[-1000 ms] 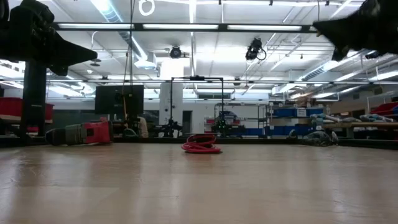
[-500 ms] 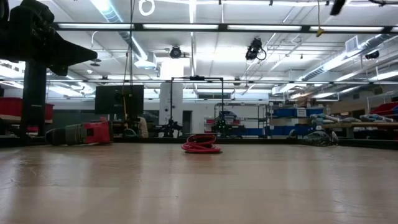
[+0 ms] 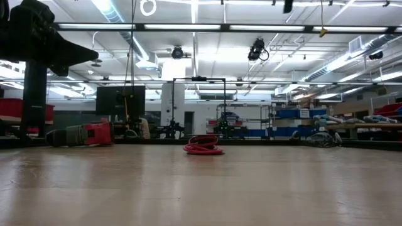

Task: Coil cords
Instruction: Uncoil the red wire from the black spool

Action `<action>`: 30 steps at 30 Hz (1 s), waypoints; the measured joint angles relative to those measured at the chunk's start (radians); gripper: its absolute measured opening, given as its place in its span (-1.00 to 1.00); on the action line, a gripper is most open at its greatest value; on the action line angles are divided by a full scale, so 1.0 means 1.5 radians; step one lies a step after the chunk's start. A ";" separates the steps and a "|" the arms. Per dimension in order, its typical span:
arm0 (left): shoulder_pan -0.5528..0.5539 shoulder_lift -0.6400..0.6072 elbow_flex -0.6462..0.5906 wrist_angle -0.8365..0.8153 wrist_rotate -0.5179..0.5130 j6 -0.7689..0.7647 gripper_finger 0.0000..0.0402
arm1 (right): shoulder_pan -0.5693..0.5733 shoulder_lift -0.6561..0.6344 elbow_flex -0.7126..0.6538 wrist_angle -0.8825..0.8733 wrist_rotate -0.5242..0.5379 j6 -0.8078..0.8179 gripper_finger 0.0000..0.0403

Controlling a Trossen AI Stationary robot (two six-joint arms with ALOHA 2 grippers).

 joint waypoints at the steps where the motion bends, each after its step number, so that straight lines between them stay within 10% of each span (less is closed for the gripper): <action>1: 0.000 0.000 0.000 0.007 0.000 0.000 -0.96 | -0.003 0.022 0.001 0.021 0.000 0.000 -0.96; 10: 0.000 0.000 0.000 0.239 0.006 -0.063 -0.96 | -0.037 0.197 0.001 -0.004 -0.071 0.142 -0.96; 18: 0.000 0.000 0.000 0.345 0.217 -0.043 -0.96 | -0.039 0.309 0.004 0.007 -0.132 0.196 -0.96; 30: 0.001 0.090 0.072 0.416 0.210 -0.007 -0.96 | -0.048 0.326 0.029 0.009 -0.199 0.173 -0.96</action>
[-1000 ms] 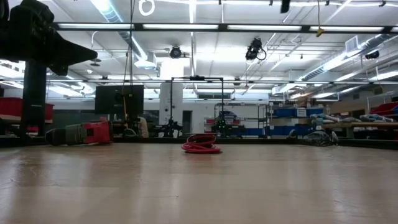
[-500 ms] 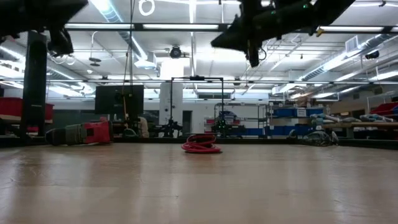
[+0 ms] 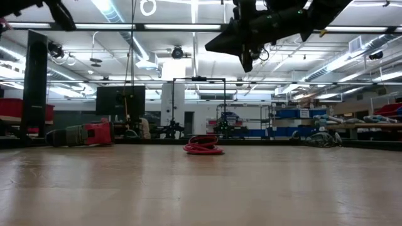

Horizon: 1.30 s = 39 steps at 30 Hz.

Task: Coil cords
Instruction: Uncoil the red wire from the black spool

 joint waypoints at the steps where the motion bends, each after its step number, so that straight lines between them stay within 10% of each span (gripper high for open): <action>1: 0.000 0.022 0.015 -0.002 0.004 0.005 -0.96 | 0.000 -0.001 0.000 0.000 0.000 -0.007 -0.96; 18: 0.000 0.398 0.250 -0.025 -0.026 0.119 -0.96 | 0.002 -0.009 0.000 -0.072 -0.070 -0.037 -0.85; 39: 0.000 0.434 0.264 -0.056 -0.095 0.083 -0.96 | 0.130 0.134 0.037 -0.164 0.044 -0.199 -0.12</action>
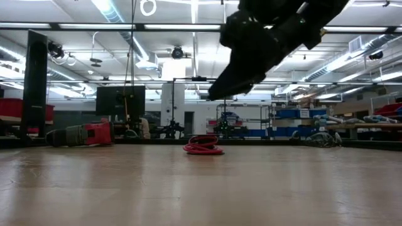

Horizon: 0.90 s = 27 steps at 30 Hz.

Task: Coil cords
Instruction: Uncoil the red wire from the black spool

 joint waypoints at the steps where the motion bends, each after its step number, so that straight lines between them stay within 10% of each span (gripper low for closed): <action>1: 0.000 0.000 0.000 -0.001 0.000 0.000 -0.96 | 0.003 0.013 0.013 0.000 0.000 -0.014 -0.07; 14: 0.000 0.000 0.000 -0.008 0.000 -0.004 -0.96 | 0.024 0.135 0.185 -0.190 0.018 -0.090 0.45; 27: 0.000 0.000 0.000 -0.022 0.000 0.008 -0.96 | 0.028 0.151 0.186 -0.249 0.061 -0.097 0.38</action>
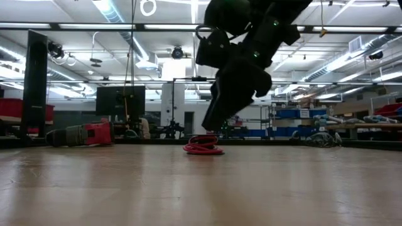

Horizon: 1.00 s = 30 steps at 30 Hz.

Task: Coil cords
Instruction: Uncoil the red wire from the black spool

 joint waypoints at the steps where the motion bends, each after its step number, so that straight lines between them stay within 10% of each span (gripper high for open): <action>1: 0.000 0.000 0.000 0.000 0.000 0.000 -0.96 | 0.001 0.001 0.000 -0.007 0.000 -0.001 0.38; 17: 0.000 0.000 0.000 -0.003 -0.007 0.002 -0.96 | 0.007 0.041 -0.001 0.014 0.024 -0.024 0.28; 30: 0.000 0.000 -0.001 -0.014 -0.014 0.002 -0.96 | 0.006 0.046 -0.001 0.024 0.029 -0.026 -0.19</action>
